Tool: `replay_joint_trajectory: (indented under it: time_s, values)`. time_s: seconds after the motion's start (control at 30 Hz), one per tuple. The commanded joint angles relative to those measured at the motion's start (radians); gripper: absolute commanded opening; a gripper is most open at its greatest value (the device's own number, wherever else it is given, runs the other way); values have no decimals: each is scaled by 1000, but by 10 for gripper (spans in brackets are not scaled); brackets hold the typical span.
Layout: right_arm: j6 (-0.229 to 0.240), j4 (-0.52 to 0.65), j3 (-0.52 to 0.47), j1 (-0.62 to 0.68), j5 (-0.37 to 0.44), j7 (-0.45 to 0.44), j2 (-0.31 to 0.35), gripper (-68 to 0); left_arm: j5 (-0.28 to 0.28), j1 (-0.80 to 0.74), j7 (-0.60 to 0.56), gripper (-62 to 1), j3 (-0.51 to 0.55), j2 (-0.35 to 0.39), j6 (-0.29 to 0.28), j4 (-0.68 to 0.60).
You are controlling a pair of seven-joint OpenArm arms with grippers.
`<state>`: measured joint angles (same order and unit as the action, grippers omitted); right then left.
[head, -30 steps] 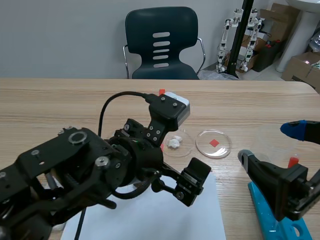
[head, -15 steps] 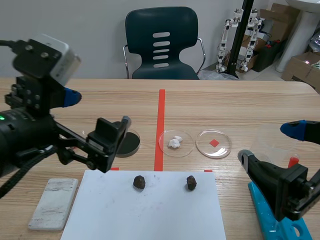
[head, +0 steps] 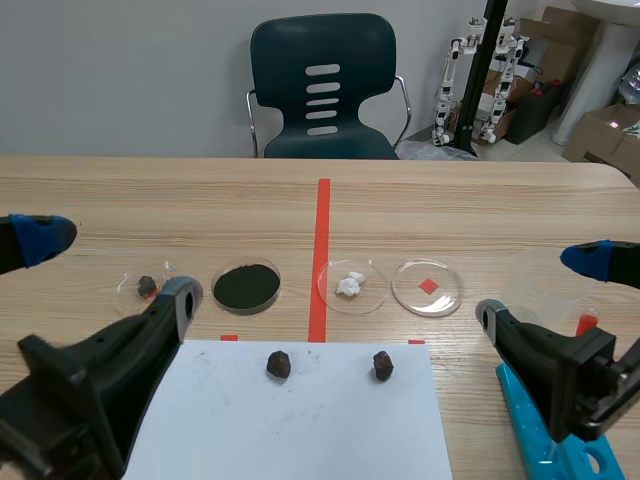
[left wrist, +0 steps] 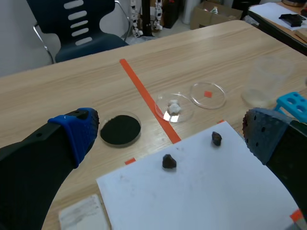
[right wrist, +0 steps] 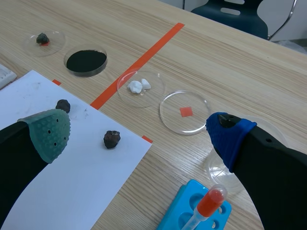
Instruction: Return to the home posture
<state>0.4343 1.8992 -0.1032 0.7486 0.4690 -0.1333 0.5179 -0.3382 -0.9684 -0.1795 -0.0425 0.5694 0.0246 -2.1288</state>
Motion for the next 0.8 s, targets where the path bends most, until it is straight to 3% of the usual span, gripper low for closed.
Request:
replay_joint_trajectory:
  time_s: [0.0, 0.77]
  values:
    - [1, 20, -8, -1, 10, -15, 3, -84, -2, -24, -13, 14, -3, -21, 2, -18]
    - [1, 20, -8, -1, 10, -15, 3, -84, 2, -42, 18, 14, -2, -39, 2, -17]
